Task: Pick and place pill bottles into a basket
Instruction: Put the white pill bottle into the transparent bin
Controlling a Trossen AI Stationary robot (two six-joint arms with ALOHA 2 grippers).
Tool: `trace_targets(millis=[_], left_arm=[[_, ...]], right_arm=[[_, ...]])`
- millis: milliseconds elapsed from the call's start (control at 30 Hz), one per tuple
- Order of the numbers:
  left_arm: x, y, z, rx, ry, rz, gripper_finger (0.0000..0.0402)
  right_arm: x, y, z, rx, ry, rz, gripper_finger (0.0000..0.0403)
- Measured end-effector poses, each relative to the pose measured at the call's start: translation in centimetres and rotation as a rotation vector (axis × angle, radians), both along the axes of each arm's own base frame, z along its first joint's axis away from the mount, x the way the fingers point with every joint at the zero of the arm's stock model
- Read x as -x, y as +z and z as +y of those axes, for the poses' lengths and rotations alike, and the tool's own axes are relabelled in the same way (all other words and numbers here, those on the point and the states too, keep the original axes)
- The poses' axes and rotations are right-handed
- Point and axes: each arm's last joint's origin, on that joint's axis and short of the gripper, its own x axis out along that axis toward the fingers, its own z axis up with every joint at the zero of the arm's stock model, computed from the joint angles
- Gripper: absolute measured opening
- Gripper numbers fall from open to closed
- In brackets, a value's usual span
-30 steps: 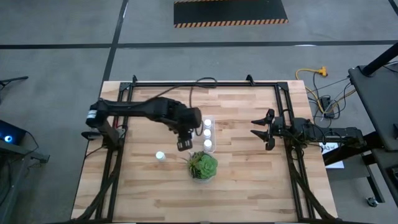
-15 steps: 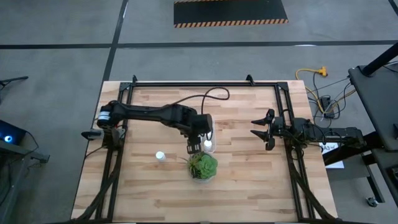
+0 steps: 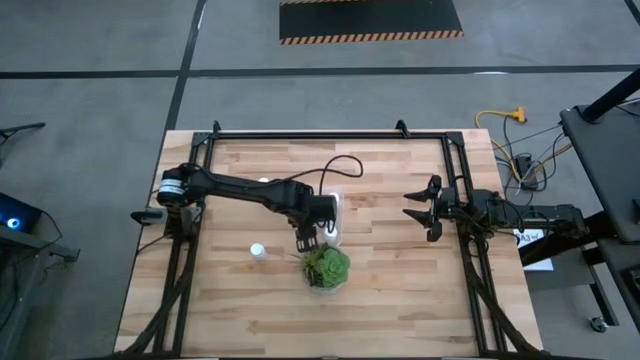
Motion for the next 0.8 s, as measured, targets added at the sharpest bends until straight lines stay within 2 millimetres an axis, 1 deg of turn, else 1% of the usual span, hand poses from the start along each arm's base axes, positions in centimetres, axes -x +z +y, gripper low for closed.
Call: trace_targets(millis=[300,433,800], left_arm=[[-0.06,-0.84,-0.03,0.007,0.003,-0.023,0.0142],[-0.29,-0.75,-0.15,0.011,-0.001,-0.049,0.0142],[-0.35,-0.95,-0.2,0.012,0.0,-0.043,0.0142]], right_arm=[[0.0,0.0,0.0,0.0,0.0,0.0,0.021],[0.0,0.0,0.0,0.0,0.0,0.0,0.021],[0.0,0.0,0.0,0.0,0.0,0.0,0.021]])
